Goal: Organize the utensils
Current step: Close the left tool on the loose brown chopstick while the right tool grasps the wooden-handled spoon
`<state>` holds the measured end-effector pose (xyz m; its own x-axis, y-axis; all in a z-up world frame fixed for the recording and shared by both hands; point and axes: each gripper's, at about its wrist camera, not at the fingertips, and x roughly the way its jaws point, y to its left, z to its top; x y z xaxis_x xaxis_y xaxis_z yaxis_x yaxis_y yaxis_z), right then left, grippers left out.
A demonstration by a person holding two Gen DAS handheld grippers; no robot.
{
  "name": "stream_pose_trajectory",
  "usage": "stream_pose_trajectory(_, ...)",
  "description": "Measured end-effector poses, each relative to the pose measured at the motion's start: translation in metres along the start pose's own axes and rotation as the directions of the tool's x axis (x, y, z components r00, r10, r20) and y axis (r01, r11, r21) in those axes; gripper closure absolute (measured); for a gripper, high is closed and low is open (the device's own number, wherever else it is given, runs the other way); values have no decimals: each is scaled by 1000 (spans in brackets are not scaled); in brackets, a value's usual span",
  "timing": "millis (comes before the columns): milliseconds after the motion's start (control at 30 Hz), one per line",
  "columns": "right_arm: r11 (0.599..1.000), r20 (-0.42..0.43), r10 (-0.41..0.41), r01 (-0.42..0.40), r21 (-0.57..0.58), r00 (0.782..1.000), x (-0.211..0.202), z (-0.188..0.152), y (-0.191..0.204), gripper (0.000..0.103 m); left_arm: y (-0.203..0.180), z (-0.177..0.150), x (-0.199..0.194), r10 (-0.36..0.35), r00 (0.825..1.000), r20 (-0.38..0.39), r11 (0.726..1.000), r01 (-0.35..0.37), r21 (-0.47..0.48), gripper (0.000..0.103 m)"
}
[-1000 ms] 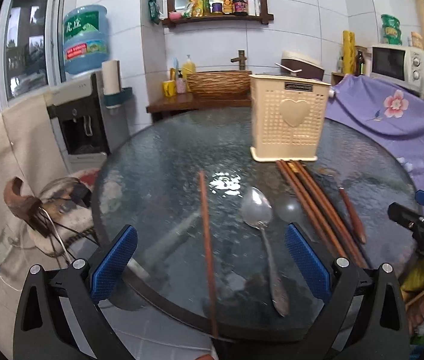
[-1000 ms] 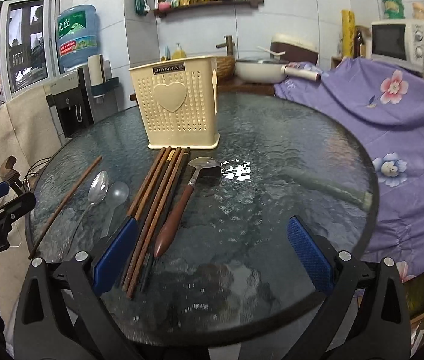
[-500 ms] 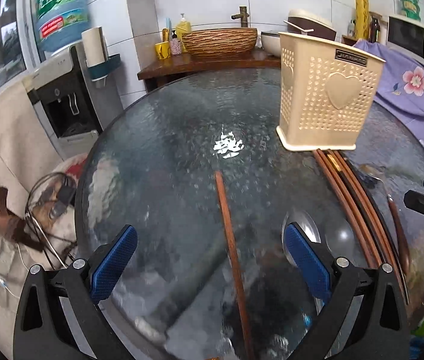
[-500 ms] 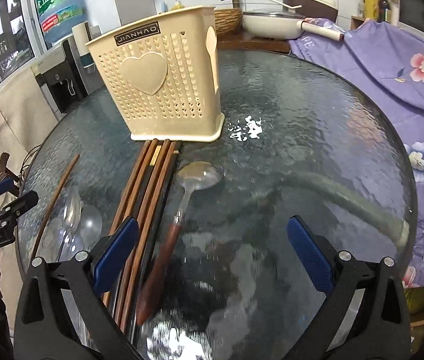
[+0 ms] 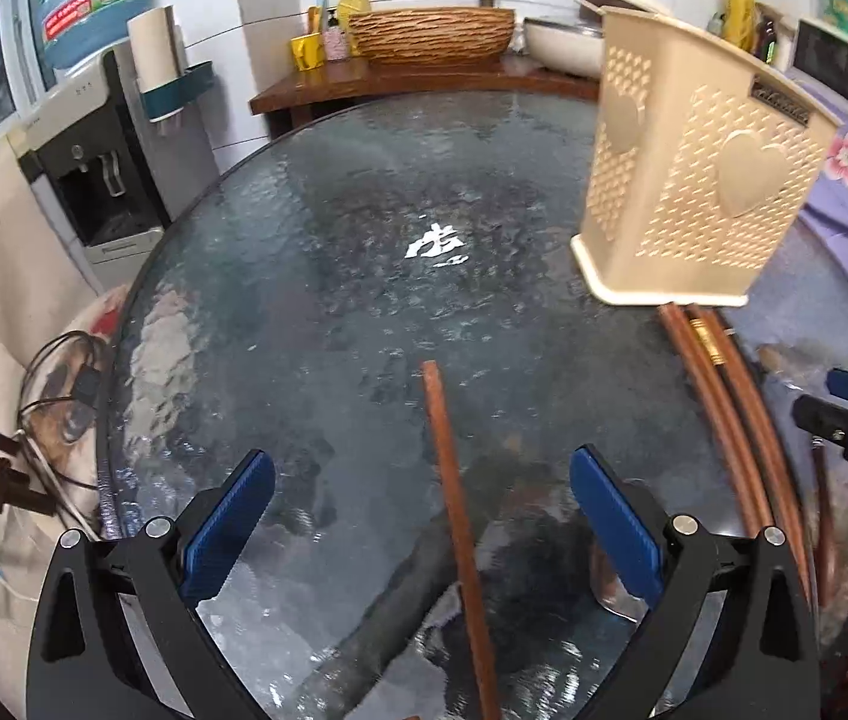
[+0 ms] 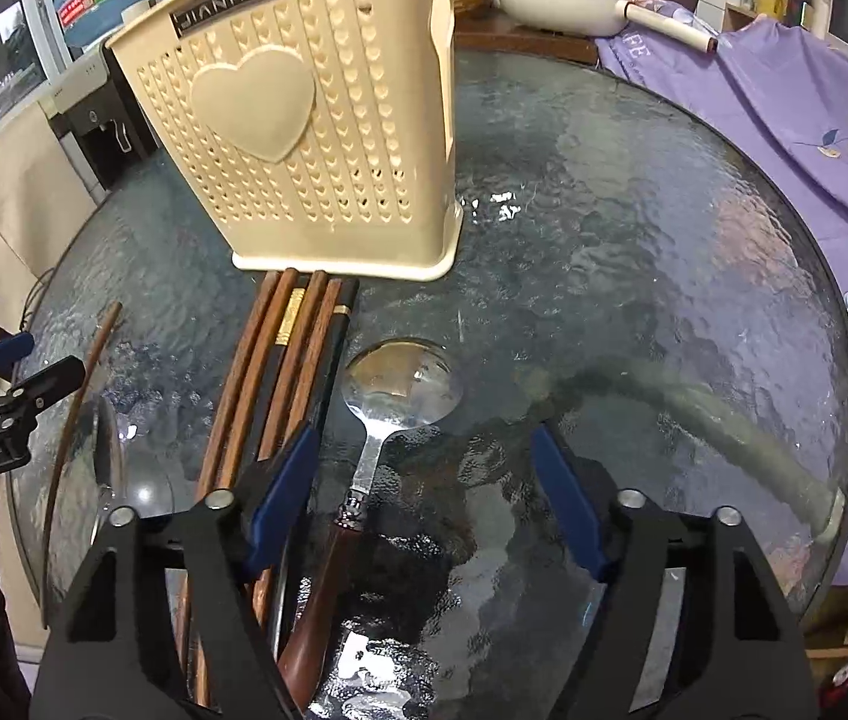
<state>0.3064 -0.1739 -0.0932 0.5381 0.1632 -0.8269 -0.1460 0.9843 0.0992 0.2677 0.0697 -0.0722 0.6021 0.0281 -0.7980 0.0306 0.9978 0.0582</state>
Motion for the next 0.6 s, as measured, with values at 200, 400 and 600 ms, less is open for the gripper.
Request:
stream_pose_trajectory(200, 1000, -22, 12, -12, 6, 1000, 8, -1, 0, 34, 3, 8, 11, -6, 1000, -29, 1000, 6, -26, 6)
stream_pose_trajectory(400, 1000, -27, 10, -10, 9, 1000, 12, 2, -2, 36, 3, 14, 25, 28, 998, -61, 999, -28, -14, 6)
stream_pose_trajectory(600, 1000, -33, 8, -8, 14, 999, 14, 8, -2, 43, -1, 16, 36, -41, 996, -83, 999, 39, -25, 8)
